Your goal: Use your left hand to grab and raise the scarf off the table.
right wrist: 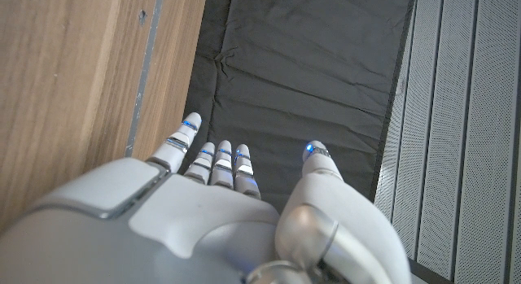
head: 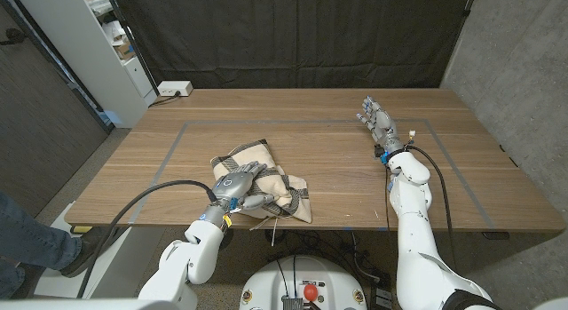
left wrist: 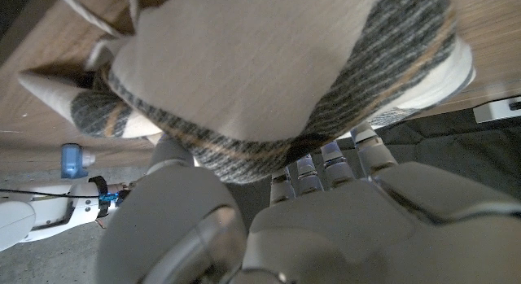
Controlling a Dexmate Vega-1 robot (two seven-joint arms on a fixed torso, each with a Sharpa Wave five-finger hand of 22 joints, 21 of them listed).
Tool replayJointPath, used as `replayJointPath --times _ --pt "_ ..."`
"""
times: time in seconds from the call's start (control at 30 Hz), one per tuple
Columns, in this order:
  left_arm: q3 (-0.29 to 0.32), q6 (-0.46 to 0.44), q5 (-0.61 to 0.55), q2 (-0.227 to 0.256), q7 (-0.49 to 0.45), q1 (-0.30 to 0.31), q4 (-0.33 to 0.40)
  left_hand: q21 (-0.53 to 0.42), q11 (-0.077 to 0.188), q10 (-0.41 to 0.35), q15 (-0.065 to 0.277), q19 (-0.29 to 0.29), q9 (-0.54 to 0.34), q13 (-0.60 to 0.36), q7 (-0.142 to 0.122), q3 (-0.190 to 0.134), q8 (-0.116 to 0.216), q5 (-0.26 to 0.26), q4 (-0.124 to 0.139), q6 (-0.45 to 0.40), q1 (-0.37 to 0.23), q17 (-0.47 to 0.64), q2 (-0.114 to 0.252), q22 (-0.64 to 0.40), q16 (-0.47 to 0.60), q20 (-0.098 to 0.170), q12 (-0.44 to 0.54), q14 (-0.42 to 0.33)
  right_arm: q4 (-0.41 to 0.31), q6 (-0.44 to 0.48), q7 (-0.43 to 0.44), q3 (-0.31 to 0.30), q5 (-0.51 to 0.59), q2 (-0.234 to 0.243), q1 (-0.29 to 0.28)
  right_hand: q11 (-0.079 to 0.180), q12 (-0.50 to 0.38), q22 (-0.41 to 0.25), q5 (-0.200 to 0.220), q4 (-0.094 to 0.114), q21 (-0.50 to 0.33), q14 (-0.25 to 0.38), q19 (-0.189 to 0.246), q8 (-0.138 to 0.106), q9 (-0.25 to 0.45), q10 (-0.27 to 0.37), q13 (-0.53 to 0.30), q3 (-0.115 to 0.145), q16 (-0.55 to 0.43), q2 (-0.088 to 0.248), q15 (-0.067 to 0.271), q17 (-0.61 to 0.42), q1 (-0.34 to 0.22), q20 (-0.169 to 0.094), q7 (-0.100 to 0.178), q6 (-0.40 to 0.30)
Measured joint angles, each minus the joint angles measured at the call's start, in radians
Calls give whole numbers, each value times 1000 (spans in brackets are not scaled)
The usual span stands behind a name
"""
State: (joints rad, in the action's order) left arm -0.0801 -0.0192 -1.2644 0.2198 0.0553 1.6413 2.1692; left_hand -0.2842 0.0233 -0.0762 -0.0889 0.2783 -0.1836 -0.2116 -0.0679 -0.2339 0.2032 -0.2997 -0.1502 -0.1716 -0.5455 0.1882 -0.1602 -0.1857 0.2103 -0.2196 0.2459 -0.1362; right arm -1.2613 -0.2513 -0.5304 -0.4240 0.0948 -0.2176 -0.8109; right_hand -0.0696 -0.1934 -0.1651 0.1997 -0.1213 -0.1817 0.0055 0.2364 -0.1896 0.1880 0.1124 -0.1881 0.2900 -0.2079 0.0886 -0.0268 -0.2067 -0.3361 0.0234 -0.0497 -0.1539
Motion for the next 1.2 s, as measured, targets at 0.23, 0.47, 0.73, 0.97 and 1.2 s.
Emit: replayJointPath --times 0.23,0.47,0.73,0.97,1.2 --pt "-7 -12 3 0 6 -10 -19 1 2 -13 2 0 0 0 0 3 0 -4 3 0 -4 0 4 1 0 0 0 -9 5 -1 -2 -2 -1 0 1 0 0 0 0 0 0 0 -7 0 0 0 0 0 0 0 0 0 0 7 0 0" --pt "-15 -27 5 1 9 -18 -31 3 2 -13 6 5 0 0 -4 3 0 -4 3 -4 -4 0 4 2 0 5 0 -16 13 -2 -4 -4 -1 1 4 0 0 0 0 0 0 0 -7 0 0 0 0 0 0 0 0 0 0 7 0 0" --pt "-33 -53 -6 1 20 -33 -45 7 2 -13 6 14 0 0 -4 3 0 -4 3 -4 -14 0 13 2 0 4 0 -23 32 -6 -6 -9 -2 4 11 0 0 0 0 0 0 0 -7 0 0 0 0 0 0 0 0 0 0 7 0 0" --pt "-48 -73 -19 2 30 -49 -57 10 2 -13 7 22 0 0 -4 5 0 -11 0 -4 -24 1 16 2 0 4 0 -30 42 -11 -9 -14 -3 5 16 0 0 0 0 0 0 0 -7 0 0 0 0 0 0 0 0 0 0 7 0 0" --pt "-60 -96 -30 4 50 -61 -64 2 -1 -15 10 42 0 0 -4 3 0 -15 -2 -4 -66 0 33 2 0 23 0 -43 50 -15 -10 -18 -4 6 20 0 0 0 0 0 0 0 -11 0 0 0 0 0 0 0 0 0 0 11 0 0"
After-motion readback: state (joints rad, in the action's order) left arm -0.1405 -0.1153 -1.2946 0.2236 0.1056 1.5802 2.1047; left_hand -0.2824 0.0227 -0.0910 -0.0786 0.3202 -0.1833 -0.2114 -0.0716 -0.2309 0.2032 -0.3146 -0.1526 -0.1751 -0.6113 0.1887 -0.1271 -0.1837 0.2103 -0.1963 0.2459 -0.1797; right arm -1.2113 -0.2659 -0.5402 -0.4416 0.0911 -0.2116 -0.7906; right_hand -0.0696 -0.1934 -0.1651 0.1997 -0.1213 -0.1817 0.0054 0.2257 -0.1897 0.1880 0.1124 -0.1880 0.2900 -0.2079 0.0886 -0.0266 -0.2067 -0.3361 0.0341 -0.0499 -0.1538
